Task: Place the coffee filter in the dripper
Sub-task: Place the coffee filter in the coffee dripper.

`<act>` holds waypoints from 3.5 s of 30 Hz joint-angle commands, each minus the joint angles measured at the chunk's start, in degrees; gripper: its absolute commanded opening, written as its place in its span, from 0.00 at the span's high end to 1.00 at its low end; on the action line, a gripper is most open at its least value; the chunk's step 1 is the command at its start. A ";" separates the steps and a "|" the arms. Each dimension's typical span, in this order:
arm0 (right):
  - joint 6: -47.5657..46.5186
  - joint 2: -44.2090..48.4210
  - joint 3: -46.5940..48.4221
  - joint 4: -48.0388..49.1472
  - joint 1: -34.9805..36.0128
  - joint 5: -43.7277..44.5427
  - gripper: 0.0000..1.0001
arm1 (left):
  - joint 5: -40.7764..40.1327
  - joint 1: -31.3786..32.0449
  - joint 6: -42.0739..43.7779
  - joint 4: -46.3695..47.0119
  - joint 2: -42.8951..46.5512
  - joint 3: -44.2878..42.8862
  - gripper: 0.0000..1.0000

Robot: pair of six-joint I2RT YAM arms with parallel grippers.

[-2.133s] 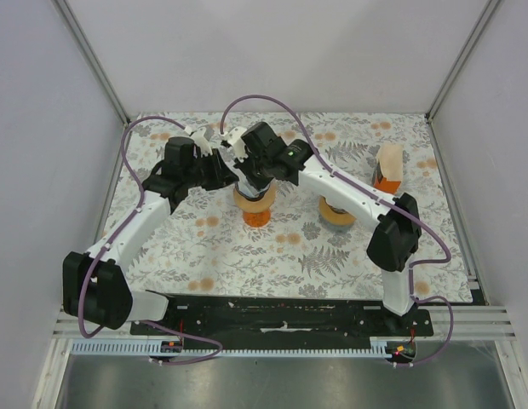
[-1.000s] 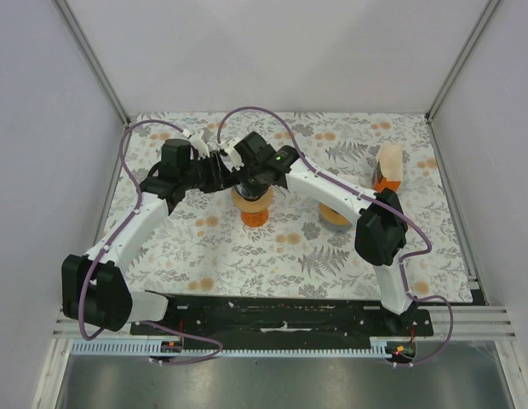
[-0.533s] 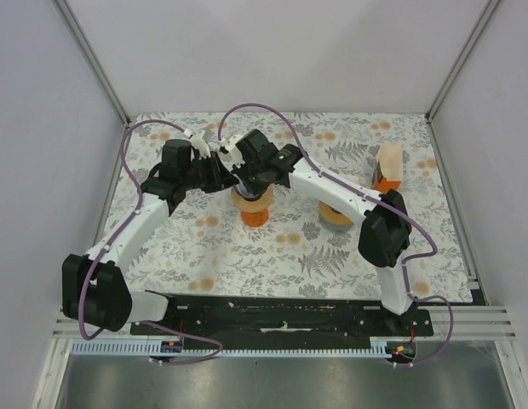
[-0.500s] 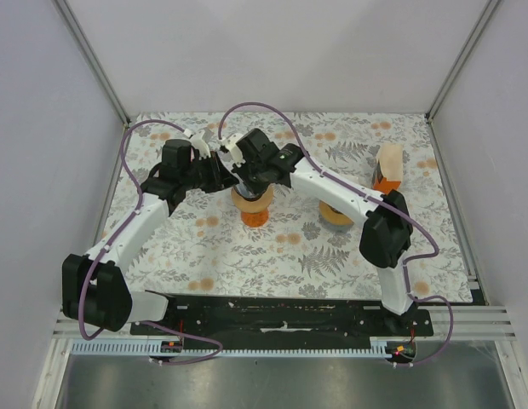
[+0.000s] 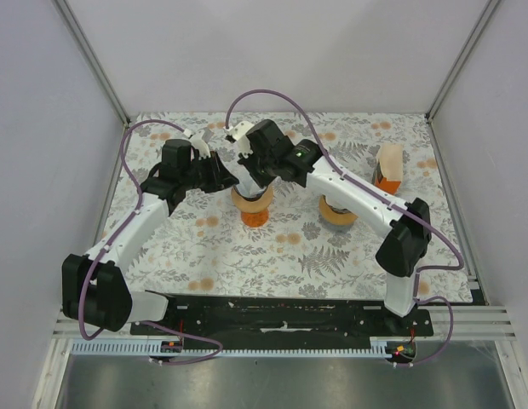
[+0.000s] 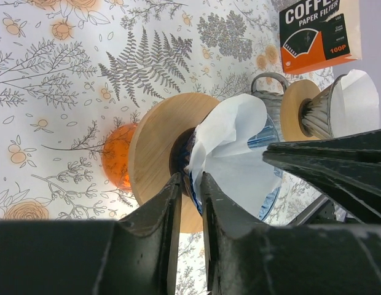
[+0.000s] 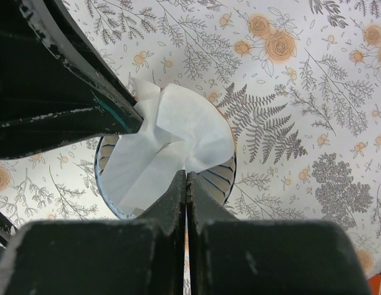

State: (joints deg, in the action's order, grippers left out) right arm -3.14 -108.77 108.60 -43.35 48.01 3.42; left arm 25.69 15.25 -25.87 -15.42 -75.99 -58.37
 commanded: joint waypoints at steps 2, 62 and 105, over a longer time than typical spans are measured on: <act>-1.35 5.14 -1.63 1.26 -0.55 1.41 0.98 | -0.21 -0.13 1.96 -0.75 1.81 -3.59 0.71; -7.14 6.81 -3.83 6.44 -2.75 -0.96 0.28 | -3.81 0.05 8.29 1.01 1.37 -1.84 0.47; 7.27 -13.31 0.30 2.40 -0.63 -4.81 1.00 | -8.11 0.31 11.01 2.32 -2.06 -4.99 0.45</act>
State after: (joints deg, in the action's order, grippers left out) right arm 2.57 -118.74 109.34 -37.32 47.51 1.43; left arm 20.67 15.25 -18.96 -15.73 -76.29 -60.05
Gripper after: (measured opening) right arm 0.004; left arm 0.554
